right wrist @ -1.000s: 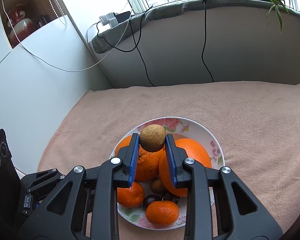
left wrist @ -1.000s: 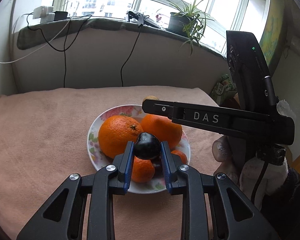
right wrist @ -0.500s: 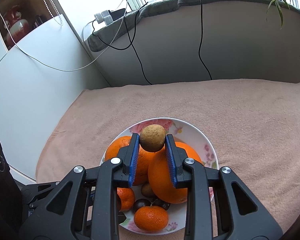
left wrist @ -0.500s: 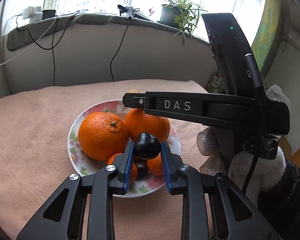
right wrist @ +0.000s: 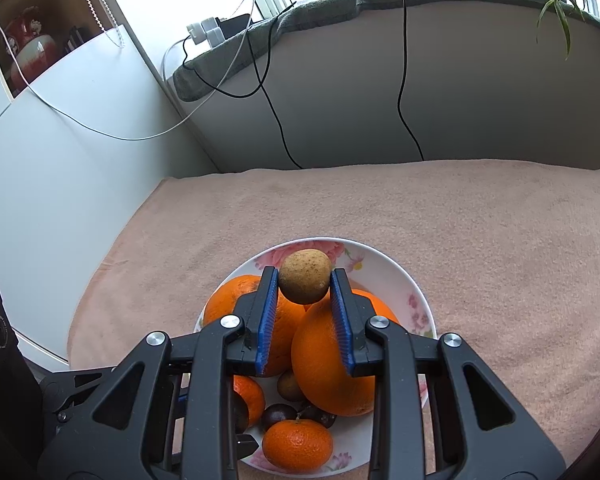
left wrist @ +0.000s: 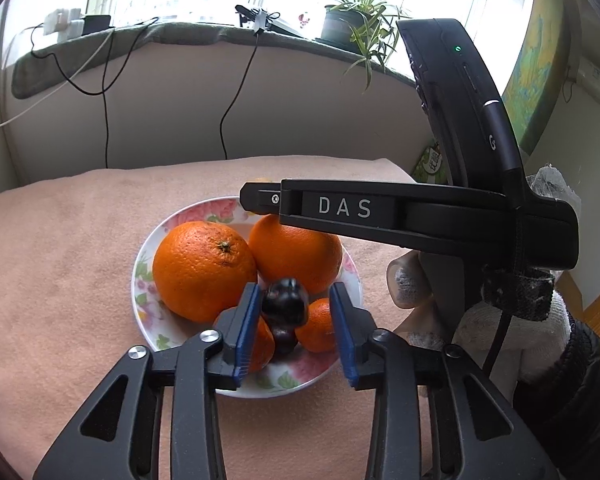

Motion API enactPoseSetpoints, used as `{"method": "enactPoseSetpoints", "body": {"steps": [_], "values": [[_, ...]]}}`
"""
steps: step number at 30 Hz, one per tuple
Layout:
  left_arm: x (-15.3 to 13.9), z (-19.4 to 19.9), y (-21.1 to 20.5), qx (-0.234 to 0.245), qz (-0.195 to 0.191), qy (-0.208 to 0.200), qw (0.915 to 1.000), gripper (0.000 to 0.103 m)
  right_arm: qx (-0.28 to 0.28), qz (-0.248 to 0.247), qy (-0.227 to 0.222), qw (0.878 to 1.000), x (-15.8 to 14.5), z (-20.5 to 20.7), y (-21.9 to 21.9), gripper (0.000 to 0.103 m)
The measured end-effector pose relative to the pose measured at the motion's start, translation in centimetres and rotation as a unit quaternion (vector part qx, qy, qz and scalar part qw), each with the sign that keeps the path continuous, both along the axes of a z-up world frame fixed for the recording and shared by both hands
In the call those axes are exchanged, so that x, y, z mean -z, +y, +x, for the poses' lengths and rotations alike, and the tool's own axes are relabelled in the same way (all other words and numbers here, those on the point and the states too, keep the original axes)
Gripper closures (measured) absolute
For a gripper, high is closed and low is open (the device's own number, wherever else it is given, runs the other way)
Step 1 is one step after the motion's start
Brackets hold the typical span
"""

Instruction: Organize fruits

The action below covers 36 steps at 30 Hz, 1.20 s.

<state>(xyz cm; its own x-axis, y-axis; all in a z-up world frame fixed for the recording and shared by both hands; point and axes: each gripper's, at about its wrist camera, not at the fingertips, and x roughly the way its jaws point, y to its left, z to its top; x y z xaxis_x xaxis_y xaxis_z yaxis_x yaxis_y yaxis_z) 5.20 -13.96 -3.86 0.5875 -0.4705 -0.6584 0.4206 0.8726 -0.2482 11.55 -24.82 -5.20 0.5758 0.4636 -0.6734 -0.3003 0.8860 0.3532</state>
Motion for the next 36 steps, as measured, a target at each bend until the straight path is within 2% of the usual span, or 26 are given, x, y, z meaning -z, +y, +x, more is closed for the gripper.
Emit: {"method": "enactPoseSetpoints", "body": {"steps": [1, 3, 5, 10, 11, 12, 14, 15, 20, 32, 36], "values": [[0.0, -0.1, 0.1, 0.000, -0.002, 0.000, 1.0000, 0.063, -0.001, 0.001, -0.001, 1.000, 0.0, 0.0, 0.0, 0.067], [0.0, -0.3, 0.1, 0.001, -0.001, -0.001, 1.0000, 0.063, 0.004, -0.002, -0.004, 1.000, -0.1, -0.1, 0.1, 0.043], [0.0, -0.2, 0.1, 0.000, 0.000, 0.000, 1.0000, 0.063, 0.003, -0.001, -0.005, 1.000, -0.2, -0.2, 0.1, 0.043], [0.0, -0.4, 0.2, -0.002, -0.002, 0.001, 1.0000, 0.050, 0.005, -0.002, -0.003, 1.000, -0.1, -0.3, 0.1, 0.042], [0.0, -0.3, 0.3, -0.003, -0.002, 0.000, 1.0000, 0.045, 0.006, -0.002, -0.004, 1.000, -0.1, -0.3, 0.1, 0.039], [-0.1, -0.3, 0.3, -0.007, 0.000, -0.001, 1.0000, 0.041, 0.006, 0.000, -0.005, 1.000, -0.1, -0.4, 0.0, 0.030], [-0.1, -0.3, 0.4, -0.016, 0.005, 0.001, 0.9999, 0.033, 0.008, 0.006, -0.009, 1.000, -0.3, -0.6, -0.1, 0.024], [-0.1, -0.3, 0.5, -0.019, 0.004, 0.003, 0.9998, 0.031, 0.008, 0.007, -0.011, 1.000, -0.4, -0.6, -0.2, 0.023], [0.0, -0.3, 0.7, -0.024, 0.004, 0.006, 0.9997, 0.031, 0.011, 0.000, -0.013, 1.000, -0.6, -0.8, -0.1, 0.018], [-0.2, 0.1, 1.0, -0.031, 0.006, 0.005, 0.9995, 0.030, 0.016, 0.001, -0.017, 1.000, -0.8, -1.6, -0.5, 0.018], [-0.3, -0.3, 1.3, -0.037, 0.005, 0.003, 0.9993, 0.026, 0.024, 0.008, -0.023, 0.999, -1.2, -2.3, -1.0, 0.018]]}}
